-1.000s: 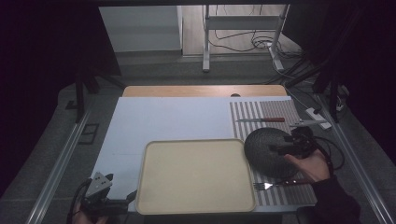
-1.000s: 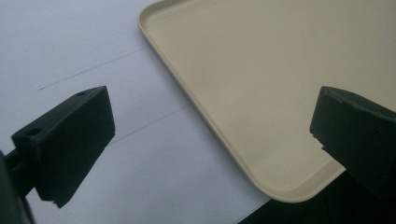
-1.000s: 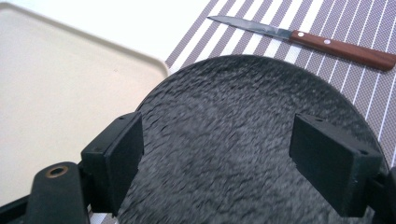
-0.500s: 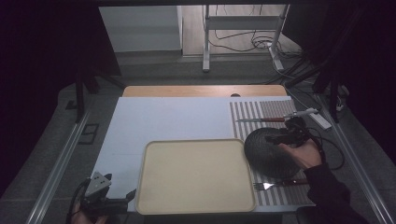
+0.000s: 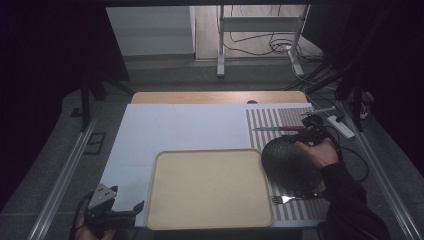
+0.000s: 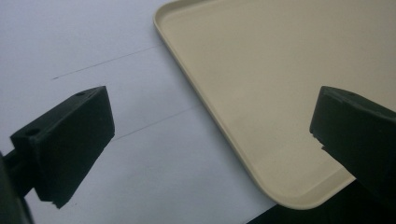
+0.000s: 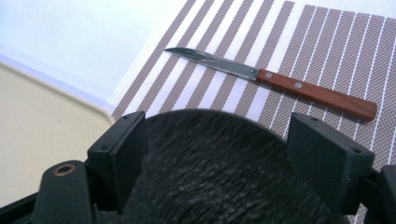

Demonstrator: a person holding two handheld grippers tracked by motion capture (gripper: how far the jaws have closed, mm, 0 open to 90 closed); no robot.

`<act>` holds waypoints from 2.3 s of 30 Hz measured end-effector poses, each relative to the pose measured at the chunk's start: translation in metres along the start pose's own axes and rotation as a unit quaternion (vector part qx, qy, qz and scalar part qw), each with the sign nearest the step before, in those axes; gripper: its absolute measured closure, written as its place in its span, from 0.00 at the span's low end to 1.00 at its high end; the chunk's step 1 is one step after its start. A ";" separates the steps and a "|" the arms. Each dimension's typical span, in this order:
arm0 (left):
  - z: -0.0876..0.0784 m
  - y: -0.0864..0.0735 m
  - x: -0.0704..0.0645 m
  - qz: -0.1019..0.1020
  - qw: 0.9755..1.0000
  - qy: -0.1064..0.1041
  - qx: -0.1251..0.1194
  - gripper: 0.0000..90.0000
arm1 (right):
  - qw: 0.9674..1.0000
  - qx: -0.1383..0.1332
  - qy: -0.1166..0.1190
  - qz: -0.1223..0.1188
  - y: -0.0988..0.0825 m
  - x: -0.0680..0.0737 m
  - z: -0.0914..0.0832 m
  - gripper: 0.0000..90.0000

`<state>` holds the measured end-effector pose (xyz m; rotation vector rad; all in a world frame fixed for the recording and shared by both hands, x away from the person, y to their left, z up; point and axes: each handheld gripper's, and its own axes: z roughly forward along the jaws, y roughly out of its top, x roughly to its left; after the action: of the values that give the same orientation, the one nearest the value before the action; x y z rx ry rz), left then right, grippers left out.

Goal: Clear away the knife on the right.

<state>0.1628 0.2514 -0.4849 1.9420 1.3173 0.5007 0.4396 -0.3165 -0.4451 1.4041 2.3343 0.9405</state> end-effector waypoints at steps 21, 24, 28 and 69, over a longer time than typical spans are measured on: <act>0.001 0.000 -0.001 0.006 1.000 -0.006 0.003 0.00 | 1.000 0.015 -0.025 0.011 0.034 -0.023 0.038 0.15; 0.001 0.001 -0.001 0.006 1.000 -0.006 0.003 0.00 | 0.999 0.018 -0.030 0.012 0.038 -0.027 0.044 0.13; 0.001 0.001 -0.001 0.007 1.000 -0.006 0.004 0.00 | 0.999 0.030 -0.037 0.013 0.042 -0.034 0.052 0.11; 0.002 0.002 -0.003 0.016 1.000 0.000 0.011 0.01 | 0.991 0.114 -0.075 0.004 0.024 -0.091 0.071 1.00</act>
<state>0.1641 0.2474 -0.4849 1.9844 1.2992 0.5034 0.5388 -0.3588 -0.4929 1.5104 2.3813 0.5610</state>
